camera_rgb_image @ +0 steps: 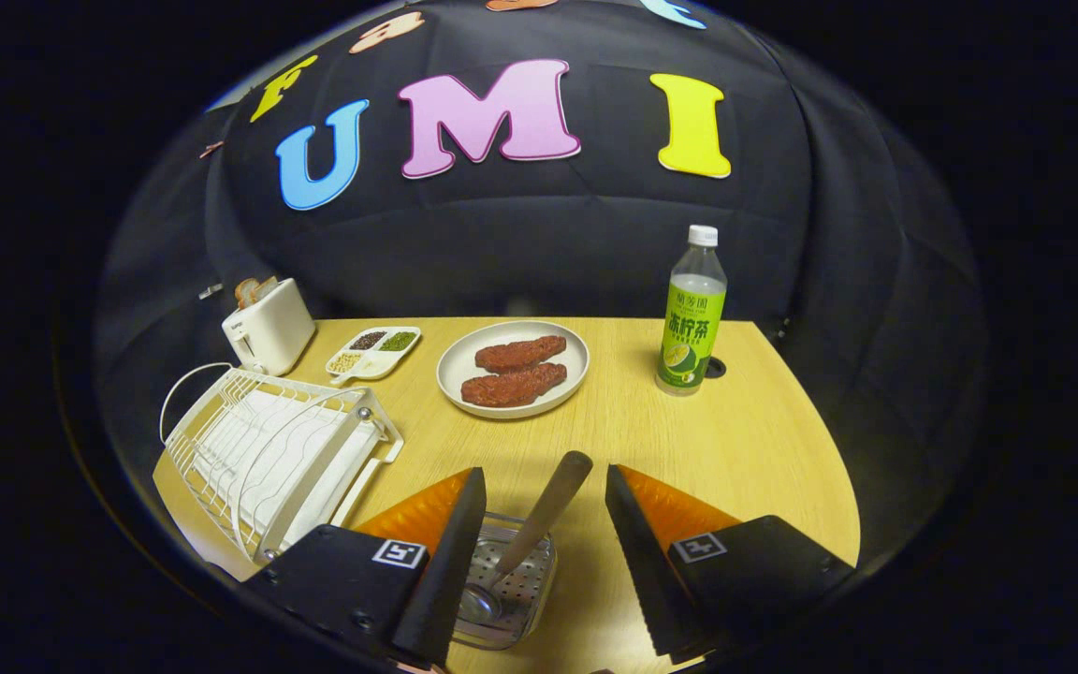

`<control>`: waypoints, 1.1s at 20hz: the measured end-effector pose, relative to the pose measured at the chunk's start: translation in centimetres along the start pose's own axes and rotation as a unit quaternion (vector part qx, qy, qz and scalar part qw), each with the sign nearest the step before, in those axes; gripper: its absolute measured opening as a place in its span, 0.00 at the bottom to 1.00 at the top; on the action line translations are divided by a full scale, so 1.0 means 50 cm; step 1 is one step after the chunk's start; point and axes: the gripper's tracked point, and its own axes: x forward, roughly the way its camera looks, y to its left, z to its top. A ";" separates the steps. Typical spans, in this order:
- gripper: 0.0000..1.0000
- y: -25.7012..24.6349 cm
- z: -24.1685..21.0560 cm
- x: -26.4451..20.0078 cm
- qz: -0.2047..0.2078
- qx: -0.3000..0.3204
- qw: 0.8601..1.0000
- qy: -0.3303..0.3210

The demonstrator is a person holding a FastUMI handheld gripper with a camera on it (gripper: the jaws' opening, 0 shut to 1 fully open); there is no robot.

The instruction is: Take the plate from the dish rack, then take the spoon from the basket and place it into the plate.

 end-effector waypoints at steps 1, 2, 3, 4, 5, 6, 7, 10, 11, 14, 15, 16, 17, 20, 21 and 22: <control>0.79 0.000 0.003 0.007 0.001 0.011 1.000 0.000; 0.77 0.001 0.009 0.013 0.003 0.021 1.000 -0.003; 0.74 0.002 0.012 0.018 0.003 0.028 1.000 -0.003; 0.69 0.000 0.011 0.026 0.001 0.028 1.000 0.000; 0.66 -0.004 0.007 0.033 -0.003 0.024 1.000 0.004; 0.60 -0.007 0.006 0.039 -0.008 0.018 1.000 0.008; 0.53 -0.005 0.001 0.044 -0.007 0.015 1.000 0.015; 0.32 -0.006 -0.009 0.048 -0.009 0.015 0.999 0.032; 0.30 -0.002 -0.009 0.047 -0.006 0.023 0.999 0.035; 0.20 0.028 0.004 0.030 0.021 0.052 0.998 0.036; 0.17 0.028 0.014 0.020 0.023 0.046 0.998 0.029; 0.15 0.031 0.021 0.013 0.025 0.038 0.999 0.020; 0.15 0.033 0.030 0.001 0.025 0.028 0.999 0.013; 0.14 0.044 0.048 -0.032 0.033 0.012 0.999 0.000; 0.14 0.047 0.058 -0.043 0.035 0.013 0.999 -0.004; 0.14 0.048 0.067 -0.056 0.035 0.014 0.999 -0.005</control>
